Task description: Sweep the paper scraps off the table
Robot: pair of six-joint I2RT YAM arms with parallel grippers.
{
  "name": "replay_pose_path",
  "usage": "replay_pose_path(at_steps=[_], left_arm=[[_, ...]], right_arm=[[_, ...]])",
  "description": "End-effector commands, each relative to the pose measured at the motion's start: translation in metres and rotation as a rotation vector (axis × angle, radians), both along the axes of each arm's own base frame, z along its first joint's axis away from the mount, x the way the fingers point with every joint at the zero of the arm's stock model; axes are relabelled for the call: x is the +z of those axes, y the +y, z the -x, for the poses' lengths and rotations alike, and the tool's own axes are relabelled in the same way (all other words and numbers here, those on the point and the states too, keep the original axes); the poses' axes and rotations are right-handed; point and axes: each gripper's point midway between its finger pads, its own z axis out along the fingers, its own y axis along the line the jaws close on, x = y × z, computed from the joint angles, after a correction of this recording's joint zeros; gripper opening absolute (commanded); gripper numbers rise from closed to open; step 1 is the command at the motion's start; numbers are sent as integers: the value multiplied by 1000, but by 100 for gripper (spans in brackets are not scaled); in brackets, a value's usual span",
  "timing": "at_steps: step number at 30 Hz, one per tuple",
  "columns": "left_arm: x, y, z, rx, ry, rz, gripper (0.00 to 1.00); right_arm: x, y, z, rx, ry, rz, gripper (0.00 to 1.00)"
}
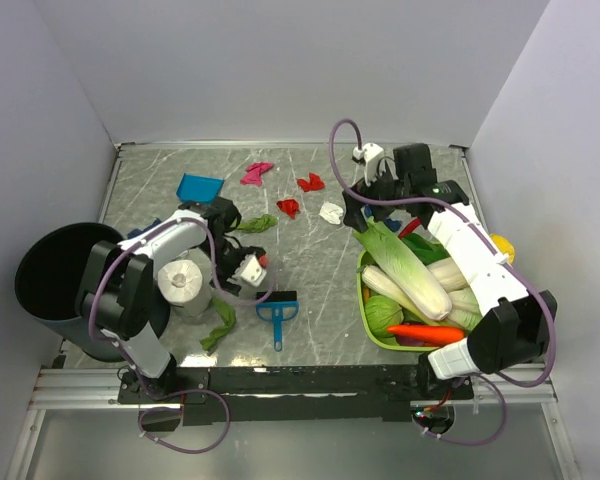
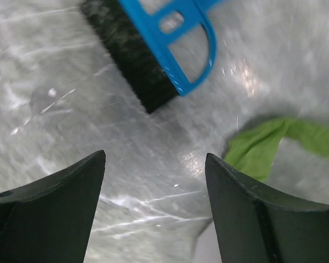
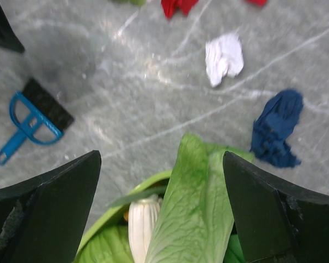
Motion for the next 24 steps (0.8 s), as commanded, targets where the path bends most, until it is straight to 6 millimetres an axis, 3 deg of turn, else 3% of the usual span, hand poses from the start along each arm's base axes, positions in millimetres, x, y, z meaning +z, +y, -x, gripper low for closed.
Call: replay_pose_path(at_steps=[1, 6, 14, 19, 24], left_arm=[[-7, -8, -3, -491, -324, 80, 75], [-11, -20, 0, -644, -387, 102, 64], [-16, -38, -4, -776, -413, 101, 53], [-23, -52, -2, -842, -417, 124, 49], [-29, -49, 11, -930, -381, 125, 47]], right_arm=[[20, 11, -18, -20, -16, -64, 100], [30, 12, -15, -35, -48, -96, 100], [40, 6, -1, -37, -94, -102, 100], [35, 2, 3, -43, -94, -82, 100], [35, 0, 5, -46, -100, -77, 100]])
